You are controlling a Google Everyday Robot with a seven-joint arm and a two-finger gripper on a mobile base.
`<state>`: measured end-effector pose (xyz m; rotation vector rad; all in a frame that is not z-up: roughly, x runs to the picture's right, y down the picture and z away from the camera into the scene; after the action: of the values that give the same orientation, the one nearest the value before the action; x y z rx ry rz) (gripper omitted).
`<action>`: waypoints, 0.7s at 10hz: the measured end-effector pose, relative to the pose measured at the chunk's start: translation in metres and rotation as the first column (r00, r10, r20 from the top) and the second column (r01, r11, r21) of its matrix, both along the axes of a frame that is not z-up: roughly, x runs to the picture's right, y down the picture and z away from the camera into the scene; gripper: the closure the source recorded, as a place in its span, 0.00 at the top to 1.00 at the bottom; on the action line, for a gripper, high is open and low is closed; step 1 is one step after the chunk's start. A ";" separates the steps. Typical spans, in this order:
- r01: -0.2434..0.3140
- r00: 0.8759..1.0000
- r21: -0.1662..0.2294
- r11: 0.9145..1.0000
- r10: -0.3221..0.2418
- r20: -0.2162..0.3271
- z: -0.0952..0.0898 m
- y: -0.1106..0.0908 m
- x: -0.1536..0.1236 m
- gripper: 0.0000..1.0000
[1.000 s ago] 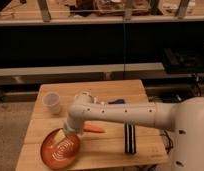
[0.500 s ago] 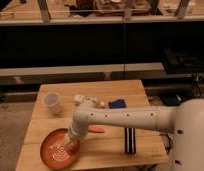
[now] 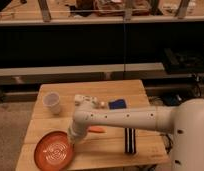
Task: Drag the ceramic bowl in a circle
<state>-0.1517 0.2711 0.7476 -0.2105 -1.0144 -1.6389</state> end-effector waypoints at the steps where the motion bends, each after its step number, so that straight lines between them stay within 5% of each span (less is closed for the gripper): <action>1: -0.016 1.000 -0.001 1.000 0.016 -0.002 -0.003 -0.004 0.000 0.00; 4: -0.042 0.999 -0.017 0.999 0.042 -0.028 -0.003 -0.006 0.013 0.00; 7: -0.070 0.993 -0.058 0.996 0.064 -0.098 0.007 0.009 0.056 0.00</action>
<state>-0.0961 0.2801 0.7548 -0.2907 -0.9885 -1.5240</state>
